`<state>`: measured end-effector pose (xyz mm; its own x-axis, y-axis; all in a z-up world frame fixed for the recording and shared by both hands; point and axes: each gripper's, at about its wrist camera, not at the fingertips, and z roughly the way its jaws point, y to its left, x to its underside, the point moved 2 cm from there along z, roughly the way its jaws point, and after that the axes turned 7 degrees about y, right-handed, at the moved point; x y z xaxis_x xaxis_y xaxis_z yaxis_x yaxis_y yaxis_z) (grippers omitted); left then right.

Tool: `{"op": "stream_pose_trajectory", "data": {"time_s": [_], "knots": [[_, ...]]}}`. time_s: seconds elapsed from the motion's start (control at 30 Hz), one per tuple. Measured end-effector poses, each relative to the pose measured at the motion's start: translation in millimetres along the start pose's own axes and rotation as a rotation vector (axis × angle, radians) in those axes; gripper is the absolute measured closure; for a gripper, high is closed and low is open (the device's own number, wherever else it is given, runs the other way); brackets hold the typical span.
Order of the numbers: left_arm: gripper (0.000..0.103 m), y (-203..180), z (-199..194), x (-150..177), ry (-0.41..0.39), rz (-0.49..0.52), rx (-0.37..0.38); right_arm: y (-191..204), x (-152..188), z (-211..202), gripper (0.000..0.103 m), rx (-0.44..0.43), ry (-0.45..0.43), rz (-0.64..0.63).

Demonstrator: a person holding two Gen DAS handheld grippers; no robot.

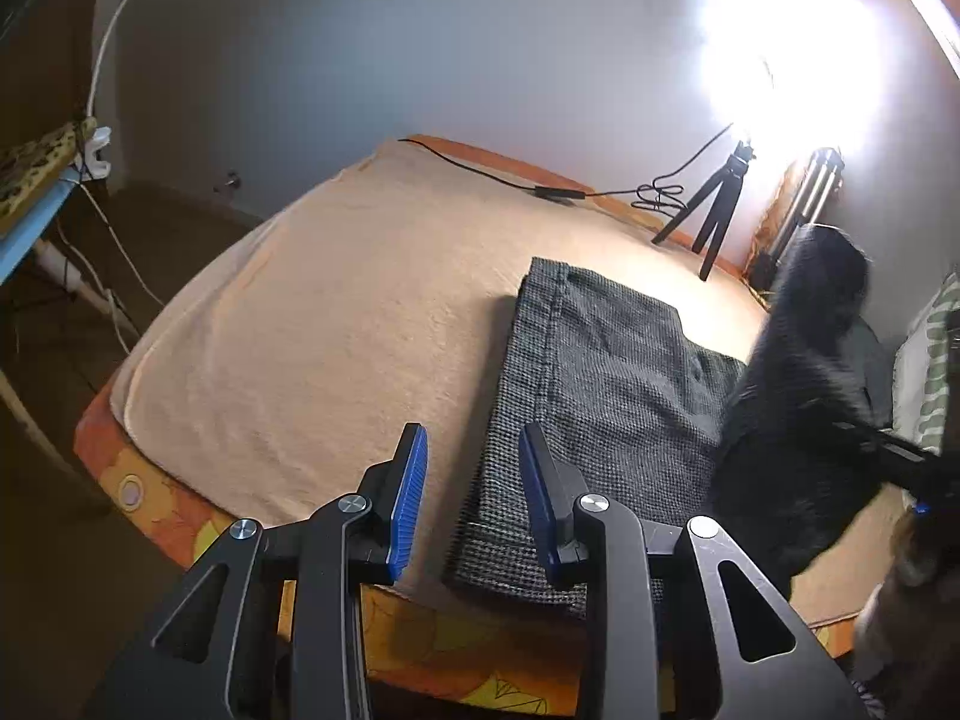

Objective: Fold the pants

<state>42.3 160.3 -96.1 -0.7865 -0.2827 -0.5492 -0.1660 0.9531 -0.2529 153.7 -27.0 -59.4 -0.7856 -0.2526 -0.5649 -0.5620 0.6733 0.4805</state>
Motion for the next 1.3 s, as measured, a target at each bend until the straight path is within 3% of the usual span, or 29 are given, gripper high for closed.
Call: {"op": "stream_pose_trajectory", "data": {"time_s": [0.47,0.73,0.87,0.93,0.97,1.13,1.3], "knots": [[0.073,17.6,-12.6,-4.1,-0.035,-0.042,-0.001,11.8,-11.2,83.4,0.094,0.03,0.135,-0.071],[0.073,17.4,-16.6,-5.7,-0.052,-0.037,-0.011,19.7,-17.5,110.8,0.092,0.022,0.175,-0.098],[0.073,16.7,-16.4,-3.9,-0.046,-0.036,-0.012,22.2,-20.9,109.3,0.079,-0.016,0.178,-0.114],[0.073,15.0,-17.0,-4.4,-0.045,-0.036,-0.012,23.3,-21.6,103.5,0.063,-0.065,0.169,-0.124],[0.073,13.7,-17.8,-4.4,-0.047,-0.036,-0.008,23.2,-21.9,99.0,0.06,-0.084,0.161,-0.128],[0.073,1.5,-25.3,-4.7,-0.068,-0.008,-0.007,24.4,-24.3,68.1,0.059,-0.133,0.103,-0.151],[0.073,-23.1,-31.3,-1.2,-0.087,0.051,0.014,-2.7,-27.3,27.8,0.059,-0.088,0.027,-0.111]]}}
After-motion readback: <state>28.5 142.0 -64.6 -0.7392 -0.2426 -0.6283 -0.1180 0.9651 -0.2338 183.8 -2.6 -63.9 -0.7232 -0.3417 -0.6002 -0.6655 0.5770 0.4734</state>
